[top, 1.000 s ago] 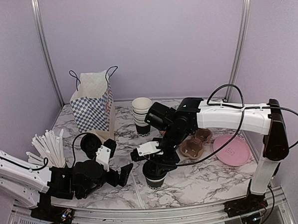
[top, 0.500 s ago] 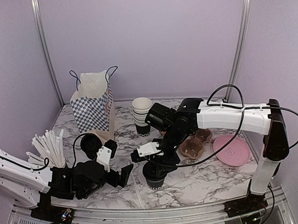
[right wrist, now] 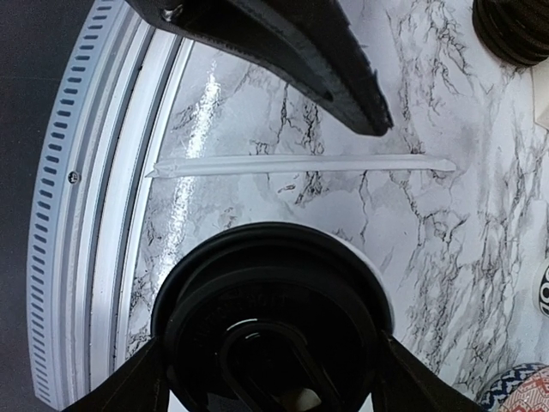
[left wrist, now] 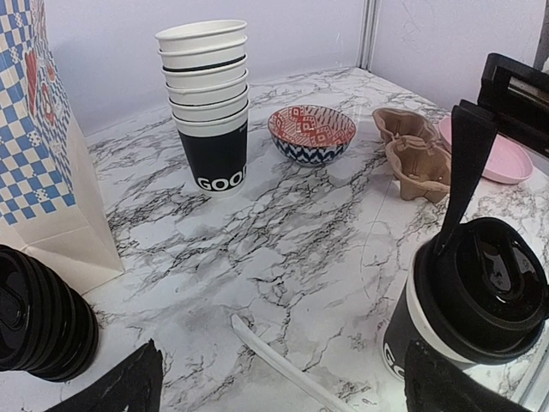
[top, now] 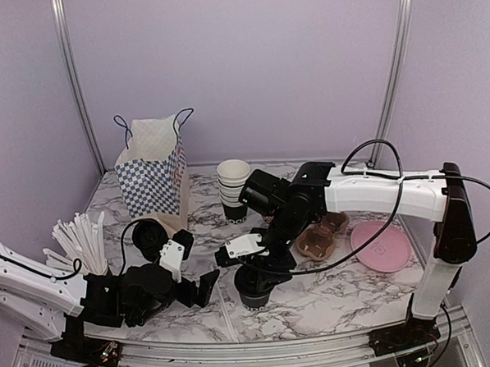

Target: Pack the takeout coffee

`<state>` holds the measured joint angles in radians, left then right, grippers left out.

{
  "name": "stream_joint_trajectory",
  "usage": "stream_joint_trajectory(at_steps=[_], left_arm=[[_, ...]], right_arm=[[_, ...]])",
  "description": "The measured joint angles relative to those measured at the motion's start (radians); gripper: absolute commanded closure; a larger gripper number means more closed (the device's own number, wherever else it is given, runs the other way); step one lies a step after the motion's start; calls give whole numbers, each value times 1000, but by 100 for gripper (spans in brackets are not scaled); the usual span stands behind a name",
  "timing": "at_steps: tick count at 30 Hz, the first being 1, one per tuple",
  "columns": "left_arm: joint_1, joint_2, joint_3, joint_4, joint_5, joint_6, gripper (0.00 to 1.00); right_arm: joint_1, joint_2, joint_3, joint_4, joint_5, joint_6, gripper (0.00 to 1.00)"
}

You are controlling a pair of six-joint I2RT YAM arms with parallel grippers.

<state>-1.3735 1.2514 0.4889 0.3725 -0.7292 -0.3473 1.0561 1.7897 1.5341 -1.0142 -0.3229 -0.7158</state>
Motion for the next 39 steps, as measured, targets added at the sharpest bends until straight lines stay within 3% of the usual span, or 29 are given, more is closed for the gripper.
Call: stream_joint_trajectory(at_steps=[3,21,25,31,36,39], left_arm=[[0,0,0,0,2,0,1],[0,13,140,-118,-14,-100,3],[2,31,214,-190,11,-171,13],[40,37,253,-250,146,-311,37],[83,60,253,-271,298,-416,43],[105,77,253,-271,374,-471,46]], right_arm=[[0,-1,0,-2,0,2,2],[2,-27,1,-15,-15,6,1],[-6,-68,1,-10,-6,12,1],[-64,-157,-24,68,-10,50,1],[-241,-269,-169,206,-76,166,1],[-352,-306,-260,233,-151,221,14]])
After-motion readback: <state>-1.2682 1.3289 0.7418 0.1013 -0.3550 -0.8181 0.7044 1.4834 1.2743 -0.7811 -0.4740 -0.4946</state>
